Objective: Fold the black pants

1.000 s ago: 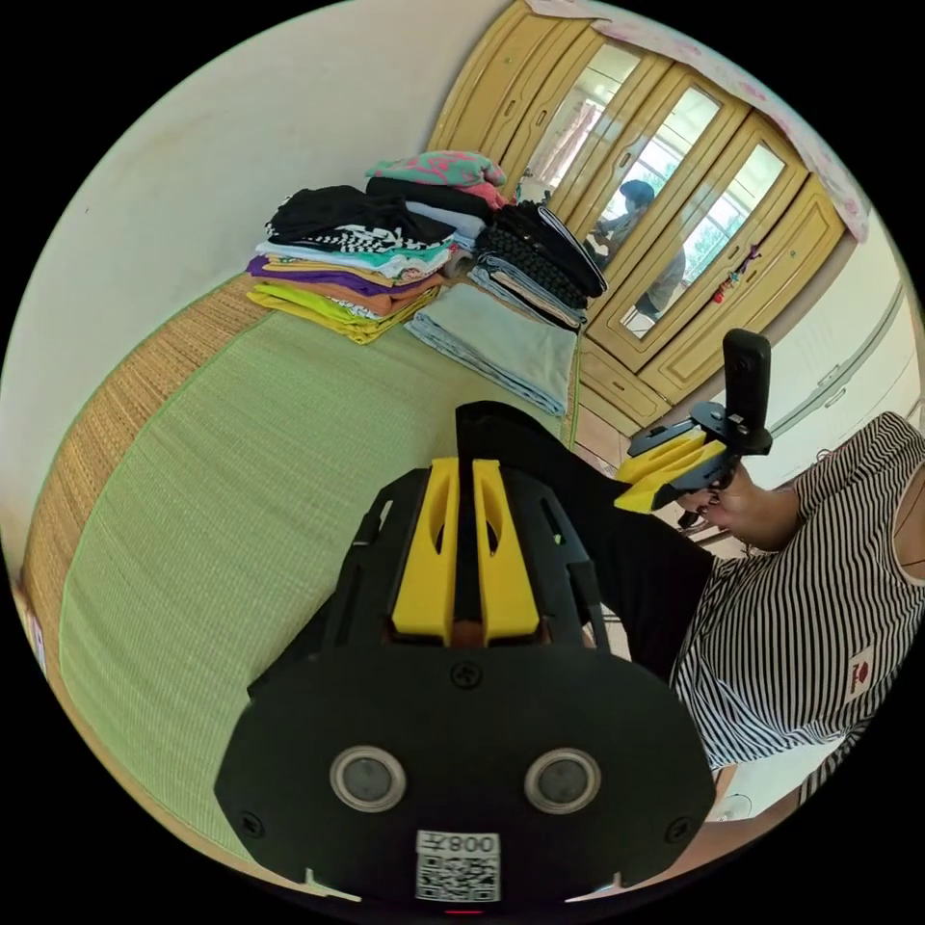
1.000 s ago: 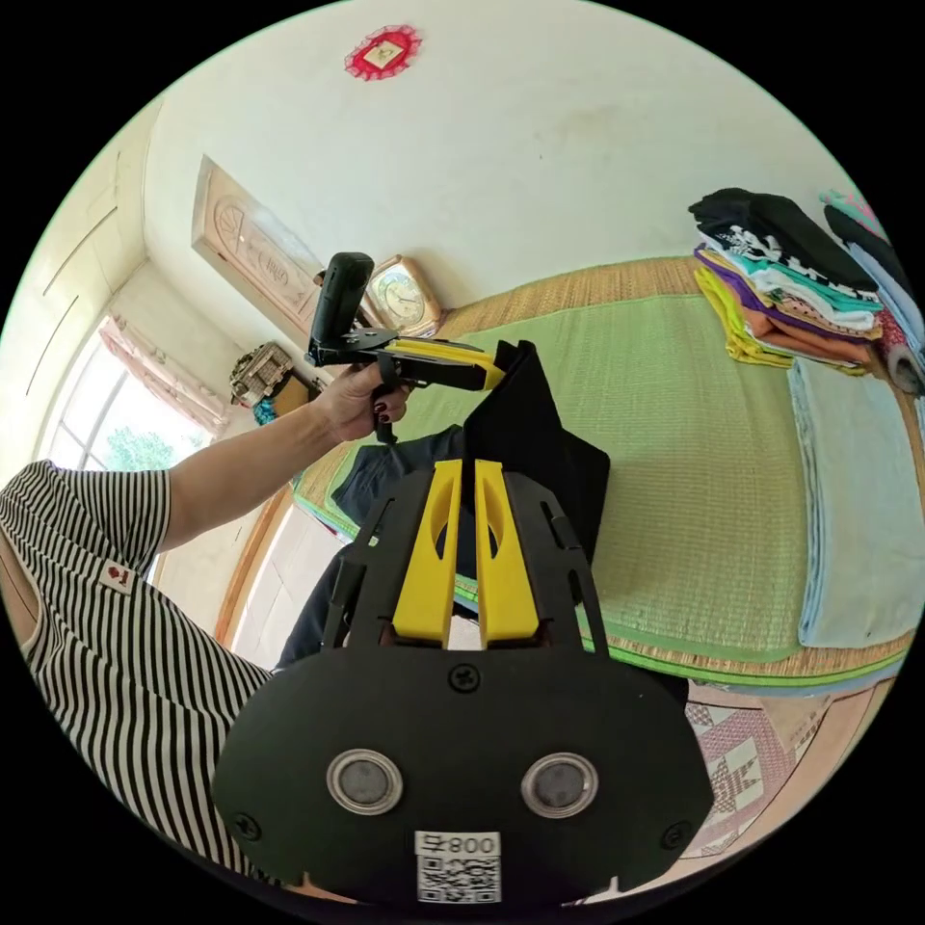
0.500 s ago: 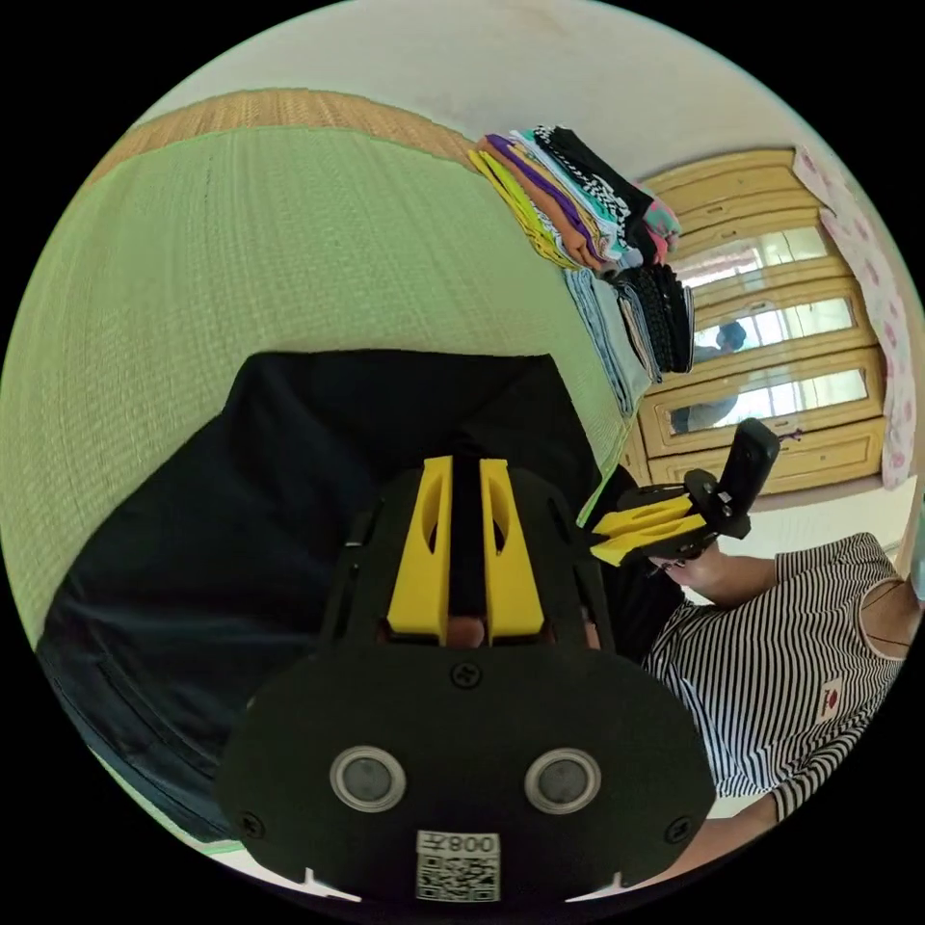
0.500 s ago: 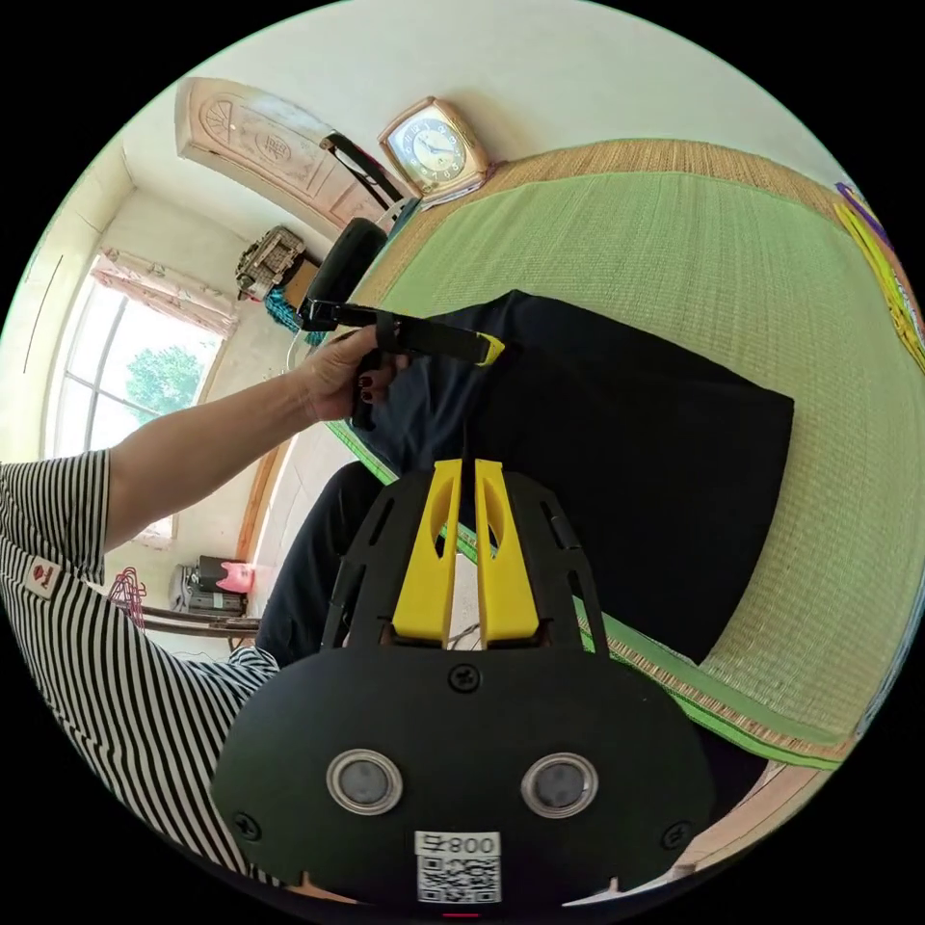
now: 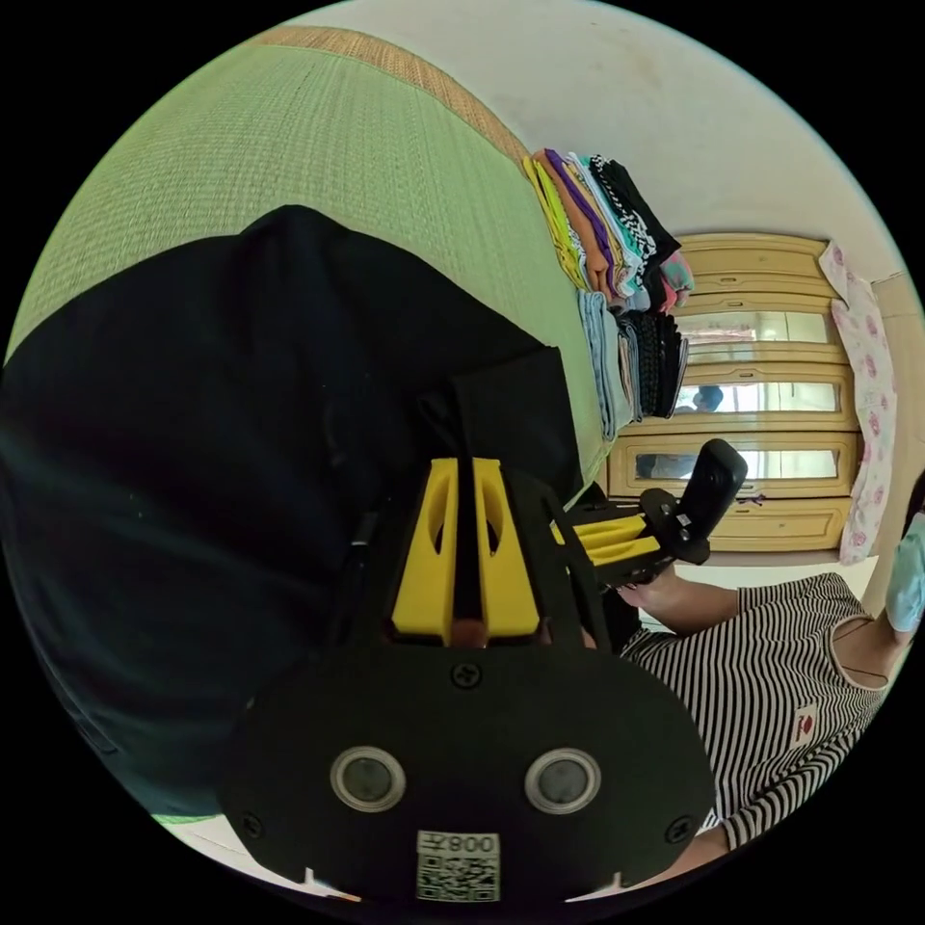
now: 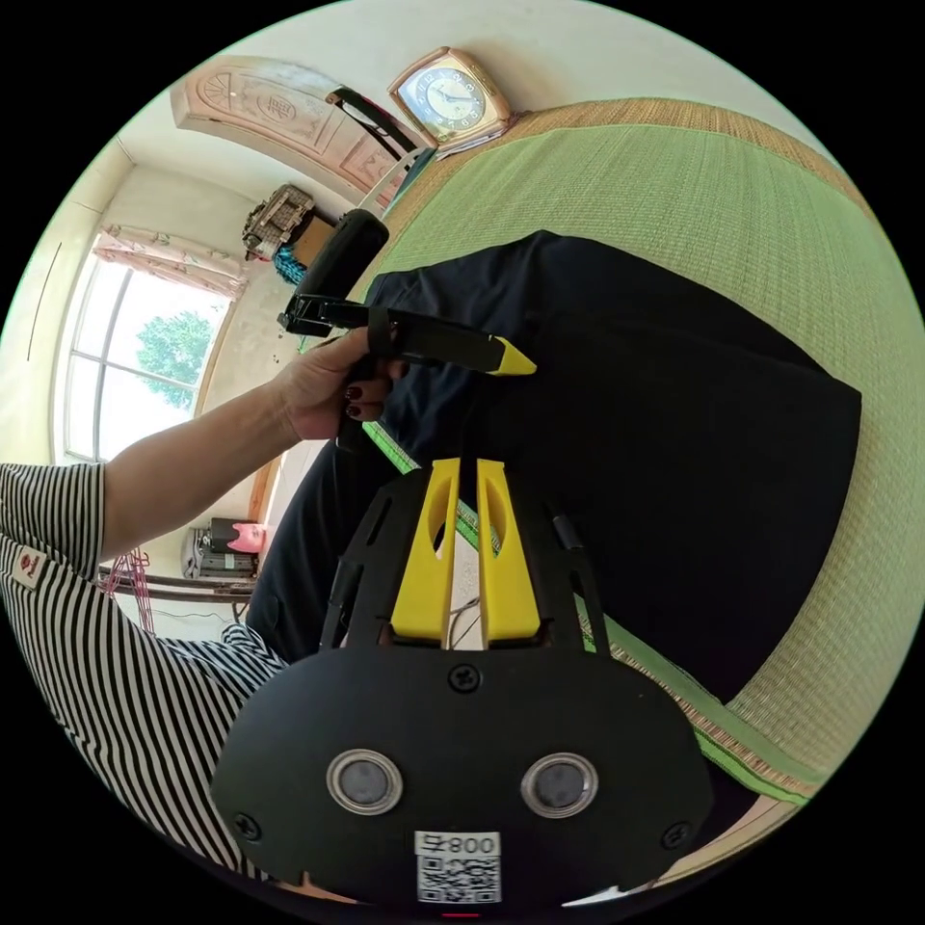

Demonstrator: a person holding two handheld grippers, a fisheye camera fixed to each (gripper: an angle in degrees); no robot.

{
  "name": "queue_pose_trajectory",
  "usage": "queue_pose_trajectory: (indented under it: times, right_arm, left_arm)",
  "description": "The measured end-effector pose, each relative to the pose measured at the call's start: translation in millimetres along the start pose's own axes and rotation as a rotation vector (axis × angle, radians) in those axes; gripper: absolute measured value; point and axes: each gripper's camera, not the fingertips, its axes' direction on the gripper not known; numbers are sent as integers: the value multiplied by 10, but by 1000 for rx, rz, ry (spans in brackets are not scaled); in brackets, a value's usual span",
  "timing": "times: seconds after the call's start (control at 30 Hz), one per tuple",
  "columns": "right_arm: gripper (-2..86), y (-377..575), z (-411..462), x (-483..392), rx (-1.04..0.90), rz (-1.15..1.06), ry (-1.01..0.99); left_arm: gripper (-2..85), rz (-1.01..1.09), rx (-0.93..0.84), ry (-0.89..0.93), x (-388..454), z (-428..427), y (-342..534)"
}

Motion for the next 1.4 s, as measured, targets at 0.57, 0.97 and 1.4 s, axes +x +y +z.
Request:
queue_pose_trajectory:
  times: [0.57, 0.97, 1.4]
  right_arm:
    - [3, -403, -158, -123, 32, 4, -125]
    - [1, -1044, -444, 65, 93, 23, 22]
    - [2, -1388, -159, 10, -72, -40, 239]
  left_arm:
    - [28, 72, 63, -58, -228, -209, 232]
    - [15, 93, 93, -98, 97, -127, 747]
    - [1, 123, 38, -265, 779, 349, 920]
